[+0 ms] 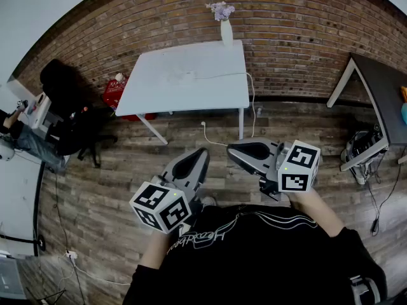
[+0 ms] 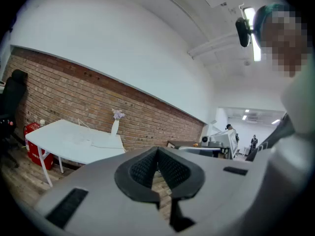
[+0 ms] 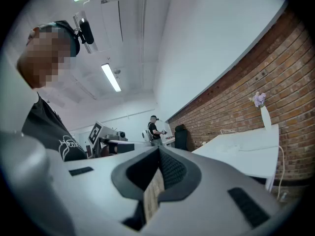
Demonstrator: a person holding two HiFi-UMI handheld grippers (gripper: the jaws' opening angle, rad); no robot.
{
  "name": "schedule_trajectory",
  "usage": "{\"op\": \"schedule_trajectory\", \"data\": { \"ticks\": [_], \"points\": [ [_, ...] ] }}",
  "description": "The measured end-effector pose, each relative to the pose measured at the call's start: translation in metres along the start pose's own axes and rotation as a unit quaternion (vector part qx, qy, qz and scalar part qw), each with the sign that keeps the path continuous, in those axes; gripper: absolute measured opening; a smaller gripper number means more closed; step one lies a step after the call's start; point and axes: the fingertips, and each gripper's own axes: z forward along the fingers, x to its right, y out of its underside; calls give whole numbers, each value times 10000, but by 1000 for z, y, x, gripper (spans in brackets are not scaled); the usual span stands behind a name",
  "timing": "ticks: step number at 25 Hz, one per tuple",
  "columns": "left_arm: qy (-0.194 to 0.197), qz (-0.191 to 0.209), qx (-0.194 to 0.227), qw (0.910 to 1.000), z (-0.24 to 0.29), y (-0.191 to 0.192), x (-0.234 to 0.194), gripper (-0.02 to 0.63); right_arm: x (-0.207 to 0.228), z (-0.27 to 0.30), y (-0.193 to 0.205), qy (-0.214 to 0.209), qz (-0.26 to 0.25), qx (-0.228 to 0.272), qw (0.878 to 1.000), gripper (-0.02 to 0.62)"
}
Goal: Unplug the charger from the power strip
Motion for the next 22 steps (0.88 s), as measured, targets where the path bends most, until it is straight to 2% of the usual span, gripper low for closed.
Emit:
{"op": "schedule_trajectory", "data": {
  "ticks": [11, 17, 22],
  "points": [
    [-161, 86, -86, 9998, -12, 12, -1, 3, -1, 8, 14, -31, 174, -102, 9998, -3],
    [-285, -80, 4, 9996, -18, 8, -34, 3, 10, 33, 18, -71, 289, -195, 9994, -2],
    [-263, -212, 57, 9994, 2, -1, -74, 3, 43, 55, 15, 61, 322, -271, 9991, -2]
  ]
}}
